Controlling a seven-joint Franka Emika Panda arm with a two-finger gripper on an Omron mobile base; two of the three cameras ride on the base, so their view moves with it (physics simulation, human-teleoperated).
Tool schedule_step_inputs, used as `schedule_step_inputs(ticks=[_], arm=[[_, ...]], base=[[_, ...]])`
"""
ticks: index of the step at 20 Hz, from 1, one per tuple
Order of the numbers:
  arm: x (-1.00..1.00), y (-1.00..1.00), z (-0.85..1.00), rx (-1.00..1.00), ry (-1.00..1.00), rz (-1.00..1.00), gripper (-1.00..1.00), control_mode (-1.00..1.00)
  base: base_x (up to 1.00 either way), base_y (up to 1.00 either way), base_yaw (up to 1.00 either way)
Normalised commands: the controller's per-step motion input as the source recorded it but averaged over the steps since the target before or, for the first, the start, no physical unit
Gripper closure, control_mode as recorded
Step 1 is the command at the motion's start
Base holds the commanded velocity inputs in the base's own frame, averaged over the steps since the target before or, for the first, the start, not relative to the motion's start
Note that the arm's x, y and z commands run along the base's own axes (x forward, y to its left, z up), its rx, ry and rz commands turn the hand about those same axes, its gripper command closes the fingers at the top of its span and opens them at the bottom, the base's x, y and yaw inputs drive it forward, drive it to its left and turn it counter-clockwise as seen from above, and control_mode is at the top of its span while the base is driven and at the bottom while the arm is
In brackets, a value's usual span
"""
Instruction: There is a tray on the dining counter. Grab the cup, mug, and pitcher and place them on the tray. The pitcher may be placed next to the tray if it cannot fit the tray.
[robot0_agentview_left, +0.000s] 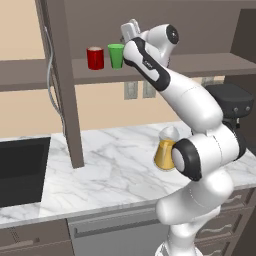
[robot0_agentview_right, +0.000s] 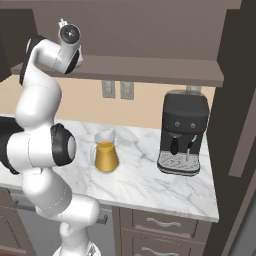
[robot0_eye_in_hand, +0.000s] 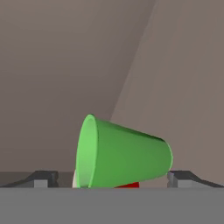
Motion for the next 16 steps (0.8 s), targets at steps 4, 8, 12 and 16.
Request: schedule_step_inputs(ticks=[4, 8, 12, 16], arm=[[0.14, 0.0, 0.0, 0.0, 0.0, 0.0, -1.0, -1.0], [0.16, 0.0, 0.0, 0.0, 0.0, 0.0, -1.0, -1.0], [0.16, 0.0, -0.02, 0.0, 0.0, 0.0, -1.0, -1.0], [0.09, 0.0, -0.13, 0.0, 0.0, 0.0, -1.0, -1.0]], base=[[0.0, 0.0, 0.0], [0.0, 0.0, 0.0], [0.0, 0.0, 0.0], [0.0, 0.0, 0.0]])
